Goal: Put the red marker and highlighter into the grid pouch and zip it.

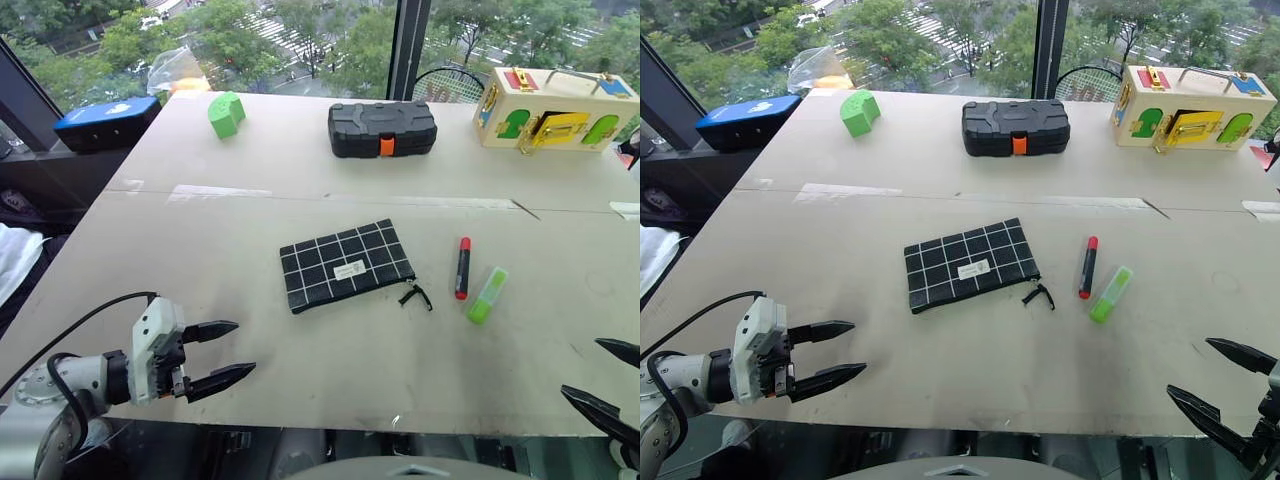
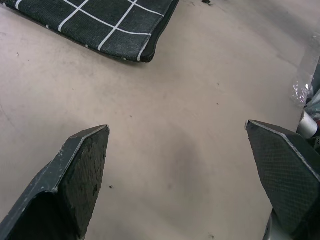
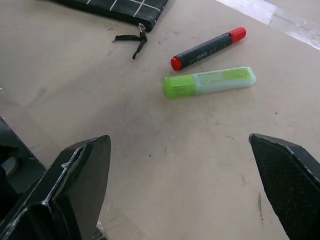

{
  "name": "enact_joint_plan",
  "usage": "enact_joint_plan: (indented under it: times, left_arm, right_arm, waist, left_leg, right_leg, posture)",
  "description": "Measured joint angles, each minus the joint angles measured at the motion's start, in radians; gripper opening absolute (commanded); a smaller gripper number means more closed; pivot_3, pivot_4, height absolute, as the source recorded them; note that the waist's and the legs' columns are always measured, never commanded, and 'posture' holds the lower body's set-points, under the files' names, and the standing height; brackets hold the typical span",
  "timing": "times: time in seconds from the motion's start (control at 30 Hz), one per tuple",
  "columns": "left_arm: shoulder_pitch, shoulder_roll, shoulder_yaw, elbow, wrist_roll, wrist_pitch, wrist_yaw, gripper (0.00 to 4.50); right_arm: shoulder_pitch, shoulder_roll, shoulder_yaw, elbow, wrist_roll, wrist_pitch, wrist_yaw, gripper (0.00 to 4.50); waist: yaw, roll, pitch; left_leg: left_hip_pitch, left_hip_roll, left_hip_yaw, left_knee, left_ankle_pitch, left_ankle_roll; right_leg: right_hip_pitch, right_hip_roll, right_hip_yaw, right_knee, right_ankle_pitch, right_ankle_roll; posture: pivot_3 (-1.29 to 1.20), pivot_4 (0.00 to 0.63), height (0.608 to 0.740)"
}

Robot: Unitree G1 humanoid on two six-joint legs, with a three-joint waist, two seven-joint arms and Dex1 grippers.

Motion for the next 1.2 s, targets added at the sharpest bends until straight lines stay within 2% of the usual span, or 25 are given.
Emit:
enact_joint_plan:
  times: [0.07, 0.17, 0.23, 0.33, 0.37, 0.4, 0.47, 0.6, 0.73, 0.87, 0.97, 1.03, 1.1, 1.17, 1.2]
  left_arm:
    - [-0.007, -0.001, -0.001, 0.0, 0.001, 0.0, 0.002, 4.44]
    - [-0.149, -0.07, -0.025, 0.005, -0.02, 0.044, 0.107, 4.44]
    - [-0.192, -0.098, -0.061, 0.009, 0.045, -0.017, 0.161, 4.44]
    - [-0.204, -0.097, -0.11, 0.052, 0.18, -0.204, 0.171, 4.44]
    - [-0.221, -0.084, -0.165, 0.154, 0.341, -0.463, 0.17, 4.44]
    - [-0.223, -0.083, -0.168, 0.164, 0.354, -0.483, 0.171, 4.44]
    - [-0.268, -0.071, -0.213, 0.287, 0.499, -0.747, 0.199, 4.44]
    - [-0.34, -0.07, -0.264, 0.428, 0.638, -1.038, 0.285, 4.44]
    - [-0.409, -0.094, -0.313, 0.498, 0.744, -1.156, 0.387, 4.44]
    - [-0.505, -0.143, -0.38, 0.539, 0.848, -1.17, 0.486, 4.44]
    - [-0.553, -0.158, -0.426, 0.566, 0.863, -1.167, 0.508, 4.44]
    - [-0.577, -0.165, -0.449, 0.58, 0.862, -1.162, 0.504, 3.93]
    - [-0.606, -0.178, -0.487, 0.592, 0.86, -1.146, 0.492, 3.19]
    - [-0.624, -0.185, -0.526, 0.606, 0.851, -1.144, 0.481, 2.2]
    - [-0.63, -0.187, -0.537, 0.61, 0.85, -1.143, 0.477, 1.91]
  right_arm:
    - [0.0, 0.0, 0.001, 0.001, -0.004, -0.008, -0.001, 4.5]
    - [-0.07, 0.03, 0.048, -0.034, 0.01, -0.03, -0.064, 4.5]
    - [-0.103, 0.042, 0.086, -0.108, 0.099, -0.022, -0.102, 4.5]
    - [-0.103, 0.036, 0.118, -0.17, 0.169, -0.007, -0.109, 4.5]
    - [-0.105, -0.011, 0.16, -0.222, 0.204, 0.008, -0.102, 4.5]
    - [-0.106, -0.015, 0.165, -0.226, 0.205, 0.009, -0.102, 4.5]
    - [-0.109, -0.056, 0.205, -0.247, 0.198, 0.011, -0.095, 4.5]
    - [-0.111, -0.068, 0.228, -0.255, 0.197, 0.009, -0.104, 4.5]
    - [-0.077, -0.069, 0.231, -0.255, 0.197, 0.004, -0.088, 4.5]
    - [-0.073, -0.079, 0.237, -0.286, 0.202, 0.004, -0.091, 4.5]
    - [-0.084, -0.095, 0.239, -0.299, 0.211, 0.011, -0.111, 4.5]
    - [-0.094, -0.107, 0.245, -0.303, 0.215, 0.013, -0.123, 4.5]
    - [-0.111, -0.119, 0.253, -0.311, 0.22, 0.014, -0.135, 4.5]
    - [-0.129, -0.13, 0.263, -0.311, 0.221, 0.016, -0.15, 4.5]
    - [-0.134, -0.132, 0.268, -0.311, 0.221, 0.017, -0.153, 4.5]
  waist:
    - [0.0, 0.0, 0.0]
    - [0.003, 0.0, 0.0]
    - [0.0, 0.0, -0.001]
    - [-0.002, -0.002, -0.002]
    - [0.0, -0.002, -0.002]
    - [0.001, -0.002, -0.002]
    - [0.004, -0.002, -0.002]
    - [0.012, -0.005, -0.004]
    - [0.027, 0.0, -0.006]
    - [0.036, 0.002, -0.008]
    - [0.035, 0.0, -0.01]
    - [0.036, 0.0, -0.01]
    - [0.038, 0.0, -0.011]
    - [0.036, -0.002, -0.011]
    - [0.036, -0.002, -0.012]
  left_leg:
    - [0.0, 0.0, 0.0, 0.0, 0.0, 0.0]
    - [-0.001, -0.001, -0.002, 0.002, 0.0, 0.0]
    - [0.0, -0.001, -0.002, 0.003, 0.0, 0.0]
    - [0.001, -0.001, -0.002, 0.003, 0.0, 0.0]
    - [0.0, -0.001, -0.001, 0.002, 0.0, 0.0]
    - [0.0, -0.001, -0.001, 0.002, 0.0, 0.0]
    - [0.0, -0.001, -0.002, 0.002, 0.0, 0.0]
    - [-0.001, -0.002, -0.002, 0.003, -0.001, 0.002]
    - [0.0, -0.003, -0.002, 0.004, 0.0, 0.002]
    - [0.0, -0.004, -0.002, 0.005, 0.001, 0.005]
    - [0.0, -0.004, -0.003, 0.005, 0.002, 0.006]
    - [0.0, -0.005, -0.003, 0.005, 0.002, 0.007]
    - [0.0, -0.006, -0.003, 0.005, 0.002, 0.007]
    - [0.0, -0.006, -0.003, 0.005, 0.002, 0.008]
    - [0.0, -0.006, -0.003, 0.005, 0.002, 0.008]
  right_leg:
    - [0.0, 0.0, -0.001, 0.0, 0.0, 0.0]
    - [0.001, 0.0, -0.001, 0.0, 0.0, 0.0]
    - [0.002, 0.0, -0.001, 0.001, 0.0, 0.0]
    - [0.002, 0.001, -0.001, 0.001, 0.0, 0.0]
    - [0.002, 0.001, -0.001, 0.001, 0.002, -0.003]
    - [0.002, 0.001, -0.001, 0.001, 0.002, -0.004]
    - [0.002, 0.0, -0.002, 0.0, 0.002, -0.004]
    - [0.002, -0.001, -0.002, 0.0, 0.002, -0.003]
    - [0.003, -0.002, -0.002, 0.0, 0.0, 0.0]
    - [0.004, -0.003, -0.003, 0.002, 0.001, 0.001]
    - [0.004, -0.002, -0.003, 0.002, 0.001, 0.001]
    - [0.004, -0.002, -0.003, 0.002, 0.001, 0.001]
    - [0.004, -0.001, -0.004, 0.002, 0.001, 0.001]
    - [0.004, 0.0, -0.004, 0.002, 0.001, 0.001]
    - [0.004, 0.0, -0.004, 0.002, 0.001, 0.001]
  posture:
    - [0.0, 0.15, 0.74]
    - [0.0, 0.15, 0.74]
    - [0.0, 0.15, 0.74]
    - [0.0, 0.15, 0.74]
    - [0.0, 0.15, 0.74]
    - [0.0, 0.15, 0.74]
    - [0.0, 0.15, 0.74]
    - [0.0, 0.15, 0.74]
    - [0.0, 0.15, 0.74]
    - [0.0, 0.15, 0.74]
    - [0.0, 0.15, 0.74]
    - [0.0, 0.15, 0.74]
    - [0.0, 0.15, 0.74]
    - [0.0, 0.15, 0.74]
    - [0.0, 0.15, 0.74]
